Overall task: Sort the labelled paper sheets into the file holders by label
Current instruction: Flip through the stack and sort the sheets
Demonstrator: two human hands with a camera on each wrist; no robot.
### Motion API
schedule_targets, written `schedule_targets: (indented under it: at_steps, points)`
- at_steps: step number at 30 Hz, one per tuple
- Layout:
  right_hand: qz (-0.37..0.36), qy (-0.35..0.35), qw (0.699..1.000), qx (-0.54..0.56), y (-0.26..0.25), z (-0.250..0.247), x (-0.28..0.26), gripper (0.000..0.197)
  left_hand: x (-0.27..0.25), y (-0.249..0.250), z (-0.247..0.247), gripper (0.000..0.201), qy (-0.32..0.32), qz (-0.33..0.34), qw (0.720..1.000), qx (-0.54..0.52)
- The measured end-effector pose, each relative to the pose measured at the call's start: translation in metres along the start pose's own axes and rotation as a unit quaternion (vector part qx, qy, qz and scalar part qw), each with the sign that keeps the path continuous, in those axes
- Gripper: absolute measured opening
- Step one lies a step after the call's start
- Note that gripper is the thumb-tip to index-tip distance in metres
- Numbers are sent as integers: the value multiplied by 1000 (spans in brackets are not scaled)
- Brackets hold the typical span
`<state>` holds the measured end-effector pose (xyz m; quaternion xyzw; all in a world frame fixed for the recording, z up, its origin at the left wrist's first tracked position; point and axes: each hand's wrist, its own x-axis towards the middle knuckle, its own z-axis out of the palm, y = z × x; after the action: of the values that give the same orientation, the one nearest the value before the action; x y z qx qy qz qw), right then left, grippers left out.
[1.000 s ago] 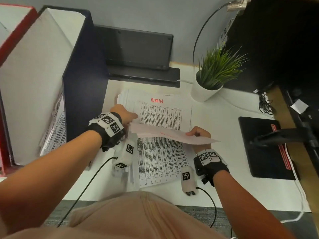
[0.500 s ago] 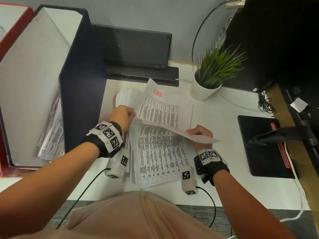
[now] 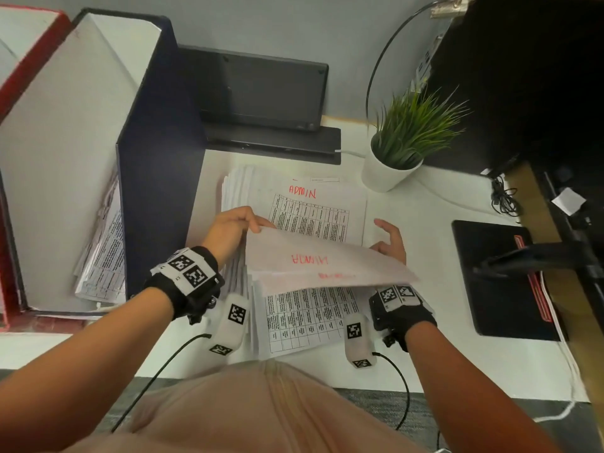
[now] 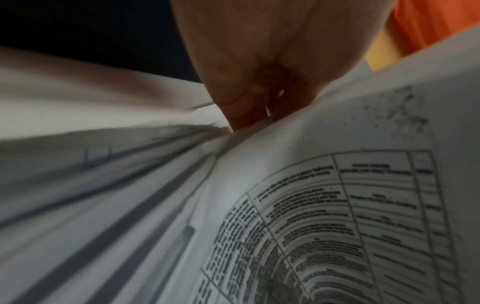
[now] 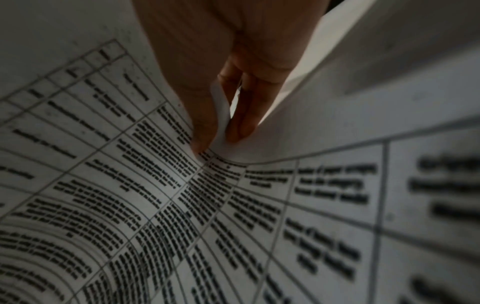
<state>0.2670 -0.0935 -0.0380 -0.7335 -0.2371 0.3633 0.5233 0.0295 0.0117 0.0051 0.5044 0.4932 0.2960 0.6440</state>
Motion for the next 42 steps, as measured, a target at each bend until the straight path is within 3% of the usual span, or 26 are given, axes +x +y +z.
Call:
schedule_targets:
  at_steps: [4,8,12,14,16,20,22,26,28,30,34,35,37,38,40,42]
  points:
    - [-20,-51,998,-9,-2,1,-5,20,9,12,-2,35,-22,-64,996,58]
    - [-10,-31,999,7,-1,4,-9,20,27,16,-3,19,46,-123,983,127]
    - [-1,-31,999,27,2,5,-9,31,38,15,0,21,79,-152,942,287]
    - [-17,-35,999,8,4,5,-9,31,39,19,5,12,67,-164,918,355]
    - [-17,-39,999,8,3,5,-9,32,40,21,10,17,48,-168,895,410]
    - [-30,-40,999,-6,4,5,-10,31,41,20,17,33,18,-171,883,437]
    - [-29,-35,999,-7,4,5,-9,31,40,16,15,32,13,-154,893,424]
    - [-62,-10,993,-103,6,4,-7,35,36,7,9,20,46,-79,945,313]
    - [-63,6,991,-118,5,4,-7,24,31,3,6,8,52,-38,960,274]
    - [-53,22,993,-101,6,2,-6,9,25,0,3,18,53,-1,968,246]
    - [55,15,998,-24,4,10,8,26,17,-7,-4,41,37,7,972,234]
    - [83,8,992,-92,3,15,11,22,15,-8,-5,43,36,7,972,234]
    - [145,93,966,-194,0,22,12,12,14,-10,-6,43,36,21,972,230]
    - [122,96,972,-175,-2,20,9,23,13,-11,-7,44,34,31,973,225]
    - [-10,26,990,-139,3,11,9,49,12,-11,-7,43,26,42,976,214]
    - [-15,-2,997,-75,-3,1,1,60,10,-9,-7,40,10,49,979,198]
